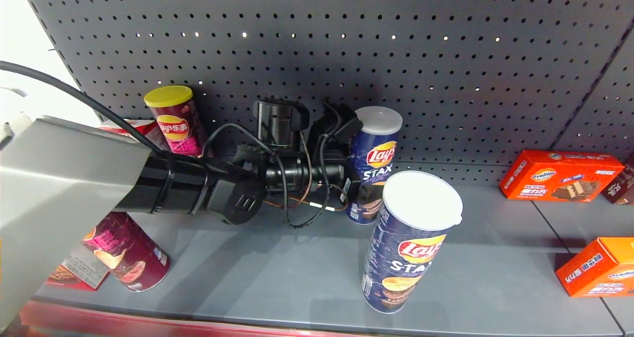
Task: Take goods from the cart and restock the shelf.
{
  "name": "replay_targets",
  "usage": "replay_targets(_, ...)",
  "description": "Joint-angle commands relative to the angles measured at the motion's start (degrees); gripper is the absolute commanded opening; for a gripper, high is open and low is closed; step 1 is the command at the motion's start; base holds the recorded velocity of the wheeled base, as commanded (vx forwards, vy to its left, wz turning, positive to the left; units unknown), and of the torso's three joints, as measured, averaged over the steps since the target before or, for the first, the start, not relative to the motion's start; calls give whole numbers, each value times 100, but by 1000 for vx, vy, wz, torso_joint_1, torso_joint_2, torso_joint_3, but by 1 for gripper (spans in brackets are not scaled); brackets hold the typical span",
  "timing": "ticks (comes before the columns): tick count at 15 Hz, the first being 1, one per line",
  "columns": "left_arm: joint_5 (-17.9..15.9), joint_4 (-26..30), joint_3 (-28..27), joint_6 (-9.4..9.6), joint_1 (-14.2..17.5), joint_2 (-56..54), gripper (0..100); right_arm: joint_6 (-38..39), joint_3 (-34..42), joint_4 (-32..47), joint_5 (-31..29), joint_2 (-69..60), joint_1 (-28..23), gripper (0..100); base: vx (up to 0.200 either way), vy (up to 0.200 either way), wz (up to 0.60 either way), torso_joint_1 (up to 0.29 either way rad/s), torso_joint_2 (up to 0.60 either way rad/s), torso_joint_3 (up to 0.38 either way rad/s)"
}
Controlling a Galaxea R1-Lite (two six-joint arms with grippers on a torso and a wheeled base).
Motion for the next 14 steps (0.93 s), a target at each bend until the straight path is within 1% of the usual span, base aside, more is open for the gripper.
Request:
replay_targets(1,30,-38,221,15,2,-221,100,-2,0,-2,0,11,3,100,0,0,0,0,0,0)
replay_targets(2,65,-152,467,15,2,-388,100,-2,0,-2,0,11,3,100,0,0,0,0,0,0)
replay_targets(4,390,-548,1056,6,-6,-678,100,-2,0,-2,0,11,3,100,0,0,0,0,0,0)
replay_targets(5,513,-662,1258,-3,-6,-765,100,-2,0,-2,0,11,3,100,0,0,0,0,0,0)
replay_targets(7,996,-1049,1961,-12,-121,-1117,100,-2,0,-2,0,11,3,100,0,0,0,0,0,0)
replay_targets(8,1155,-1154,2128,-12,-129,-1223,100,-2,0,-2,0,11,3,100,0,0,0,0,0,0)
replay_targets(9,1287,-1207,2199,-12,-121,-1266,100,-2,0,-2,0,11,3,100,0,0,0,0,0,0)
replay_targets(11,1919,-1260,2278,-12,-94,-1310,100,-2,0,-2,0,11,3,100,0,0,0,0,0,0)
replay_targets(12,2113,-1260,2295,-12,-68,-1328,100,-2,0,-2,0,11,3,100,0,0,0,0,0,0)
replay_targets(14,2157,-1260,2295,-21,-59,-1328,100,-2,0,-2,0,11,3,100,0,0,0,0,0,0)
